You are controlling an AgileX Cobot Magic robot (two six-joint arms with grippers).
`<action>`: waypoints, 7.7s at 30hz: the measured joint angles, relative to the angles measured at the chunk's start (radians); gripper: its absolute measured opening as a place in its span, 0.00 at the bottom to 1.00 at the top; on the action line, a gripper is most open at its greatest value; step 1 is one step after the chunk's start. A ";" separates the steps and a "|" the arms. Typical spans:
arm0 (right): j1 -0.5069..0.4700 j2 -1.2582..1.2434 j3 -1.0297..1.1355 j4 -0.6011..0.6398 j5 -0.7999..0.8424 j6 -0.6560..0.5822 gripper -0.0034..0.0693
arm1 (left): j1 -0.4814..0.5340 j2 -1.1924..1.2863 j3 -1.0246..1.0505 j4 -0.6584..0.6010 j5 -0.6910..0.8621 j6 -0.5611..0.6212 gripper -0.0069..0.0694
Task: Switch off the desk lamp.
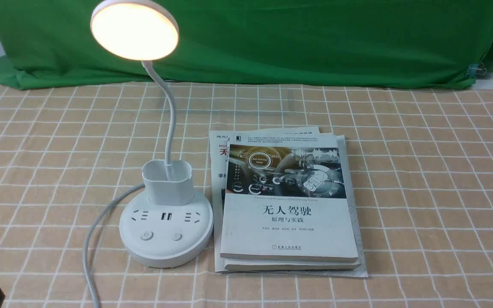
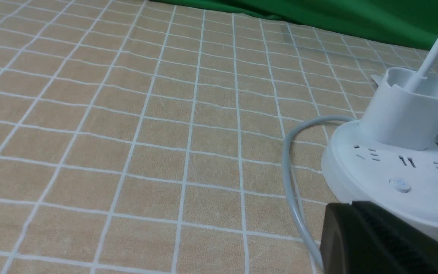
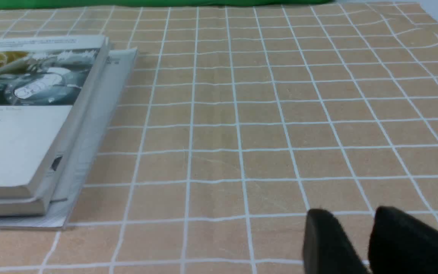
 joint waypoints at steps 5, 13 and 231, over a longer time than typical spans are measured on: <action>0.000 0.000 0.000 0.000 0.000 0.000 0.38 | 0.000 0.000 0.000 0.000 0.000 0.000 0.09; 0.000 0.000 0.000 0.000 0.000 0.000 0.38 | 0.000 0.000 0.000 0.000 0.000 0.000 0.09; 0.000 0.000 0.000 0.000 0.000 0.000 0.38 | -0.027 0.000 0.000 -0.034 0.001 0.019 0.09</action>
